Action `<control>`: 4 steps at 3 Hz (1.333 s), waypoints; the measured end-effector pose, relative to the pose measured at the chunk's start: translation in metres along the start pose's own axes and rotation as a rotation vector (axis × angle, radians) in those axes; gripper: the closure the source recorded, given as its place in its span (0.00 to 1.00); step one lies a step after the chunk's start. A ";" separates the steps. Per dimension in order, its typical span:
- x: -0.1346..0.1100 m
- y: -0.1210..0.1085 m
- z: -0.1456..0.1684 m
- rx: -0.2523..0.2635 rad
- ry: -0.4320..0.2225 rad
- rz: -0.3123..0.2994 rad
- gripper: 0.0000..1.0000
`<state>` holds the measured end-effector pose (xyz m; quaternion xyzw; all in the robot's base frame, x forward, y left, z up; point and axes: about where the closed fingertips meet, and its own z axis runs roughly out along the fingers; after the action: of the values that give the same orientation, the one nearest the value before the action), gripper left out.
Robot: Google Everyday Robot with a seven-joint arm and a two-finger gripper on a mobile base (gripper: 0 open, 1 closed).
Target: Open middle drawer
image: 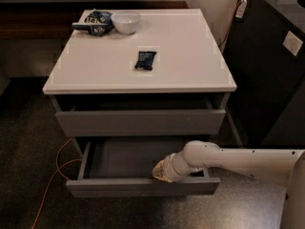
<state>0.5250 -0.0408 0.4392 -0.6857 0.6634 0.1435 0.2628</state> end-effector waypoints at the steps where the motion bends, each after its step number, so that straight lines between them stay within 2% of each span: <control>1: 0.000 0.000 0.000 0.000 0.000 0.000 1.00; 2: 0.003 0.013 0.002 -0.025 0.026 0.004 1.00; 4: 0.002 0.013 0.000 -0.026 0.026 0.004 1.00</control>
Offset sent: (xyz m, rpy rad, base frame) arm -0.0340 -0.0069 -0.0134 -0.0781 0.0627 0.0143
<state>0.5120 -0.0424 0.4359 -0.6898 0.6661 0.1436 0.2447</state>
